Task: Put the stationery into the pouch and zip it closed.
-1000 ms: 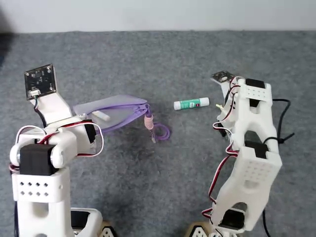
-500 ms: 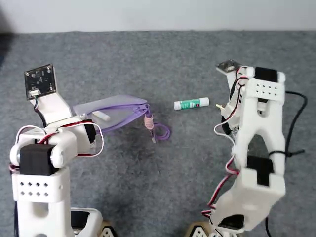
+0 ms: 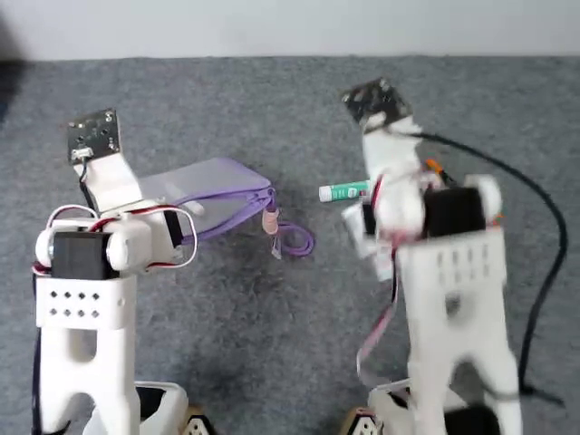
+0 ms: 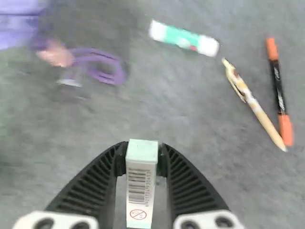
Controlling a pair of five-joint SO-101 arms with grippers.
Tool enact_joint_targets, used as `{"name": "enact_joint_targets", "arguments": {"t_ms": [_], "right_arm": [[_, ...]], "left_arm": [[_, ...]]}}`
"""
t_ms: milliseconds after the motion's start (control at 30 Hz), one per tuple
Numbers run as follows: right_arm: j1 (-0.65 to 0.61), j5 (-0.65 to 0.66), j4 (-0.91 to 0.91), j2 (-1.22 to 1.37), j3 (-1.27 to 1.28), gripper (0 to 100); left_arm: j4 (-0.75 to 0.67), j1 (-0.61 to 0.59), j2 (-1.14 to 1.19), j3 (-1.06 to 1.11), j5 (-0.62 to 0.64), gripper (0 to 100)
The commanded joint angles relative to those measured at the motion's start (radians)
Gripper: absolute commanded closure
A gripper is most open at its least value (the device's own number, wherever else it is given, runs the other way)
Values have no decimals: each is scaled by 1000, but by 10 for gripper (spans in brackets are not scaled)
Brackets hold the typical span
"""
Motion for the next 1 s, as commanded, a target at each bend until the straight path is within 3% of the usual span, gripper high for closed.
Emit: {"name": "enact_joint_targets", "arguments": {"t_ms": [0,167,367,567,800,967], "right_arm": [[-134,-127,-107,-200,101,991],[-292,-249,-460,-392,358,991],[-423,-249,-1040,-559,715,991],[-470,-249,-1514,-556,925,991],[-481,-169,-1827,-398,967,991],[-483,-155,-1926,-255,967,991]], "left_arm": [[-5,3,11,-76,23,989],[-44,3,11,-94,49,989],[-61,3,12,-94,51,989],[-57,3,12,-94,51,989],[-60,3,12,-94,51,989],[-60,3,8,-94,51,989]]}}
